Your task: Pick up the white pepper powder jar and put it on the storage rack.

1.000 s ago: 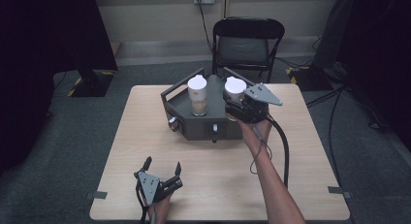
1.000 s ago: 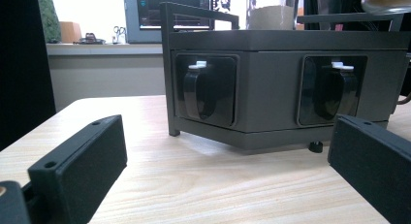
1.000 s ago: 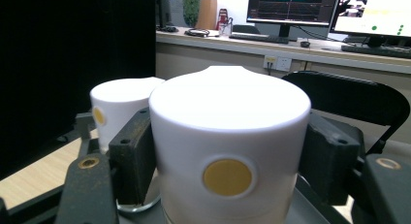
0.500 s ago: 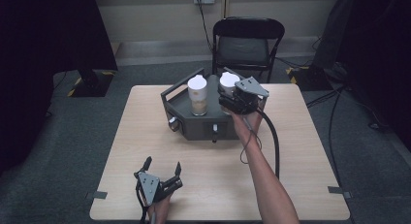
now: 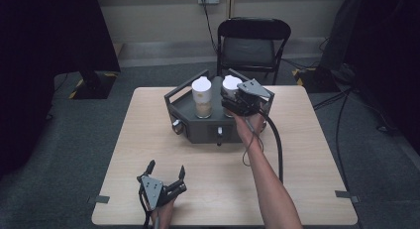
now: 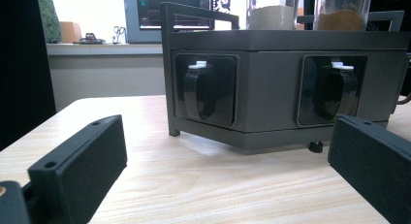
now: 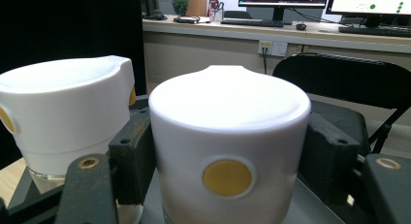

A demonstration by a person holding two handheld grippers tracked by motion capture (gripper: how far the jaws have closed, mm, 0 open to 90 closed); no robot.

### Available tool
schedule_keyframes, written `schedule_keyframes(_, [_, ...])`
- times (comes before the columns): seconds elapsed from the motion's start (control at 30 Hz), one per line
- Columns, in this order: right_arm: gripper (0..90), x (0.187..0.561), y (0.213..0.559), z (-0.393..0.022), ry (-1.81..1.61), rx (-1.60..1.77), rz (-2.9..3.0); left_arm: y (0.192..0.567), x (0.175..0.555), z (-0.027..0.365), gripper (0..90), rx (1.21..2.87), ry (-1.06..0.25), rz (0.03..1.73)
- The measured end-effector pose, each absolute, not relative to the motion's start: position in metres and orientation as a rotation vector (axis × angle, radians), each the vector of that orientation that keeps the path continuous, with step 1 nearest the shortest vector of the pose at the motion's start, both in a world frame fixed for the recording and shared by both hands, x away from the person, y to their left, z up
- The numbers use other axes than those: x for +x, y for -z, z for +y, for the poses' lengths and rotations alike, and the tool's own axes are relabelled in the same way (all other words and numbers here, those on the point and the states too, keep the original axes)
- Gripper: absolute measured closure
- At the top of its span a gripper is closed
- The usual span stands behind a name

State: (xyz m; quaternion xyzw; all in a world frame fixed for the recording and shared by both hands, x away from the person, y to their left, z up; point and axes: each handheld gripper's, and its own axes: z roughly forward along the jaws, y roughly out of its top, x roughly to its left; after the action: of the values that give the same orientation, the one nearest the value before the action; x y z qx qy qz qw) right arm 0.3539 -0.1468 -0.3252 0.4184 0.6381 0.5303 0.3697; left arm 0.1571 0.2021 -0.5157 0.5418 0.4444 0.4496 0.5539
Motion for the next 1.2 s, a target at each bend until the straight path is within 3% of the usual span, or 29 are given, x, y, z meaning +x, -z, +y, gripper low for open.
schedule_keyframes(0.9, [29.6, 0.353, 0.333, -0.149, -1.383, 1.085, 1.623, 0.516, 0.157, 0.202, 0.0, 1.280, -1.063, 1.051])
schedule_keyframes(1.1, [6.9, 0.352, 0.337, -0.148, -1.391, 1.076, 1.576, 0.516, 0.157, 0.202, 0.0, 1.279, -1.063, 1.051])
schedule_keyframes(1.2, [0.7, 0.350, 0.339, -0.148, -1.388, 1.077, 1.547, 0.516, 0.157, 0.202, 0.0, 1.280, -1.063, 1.051])
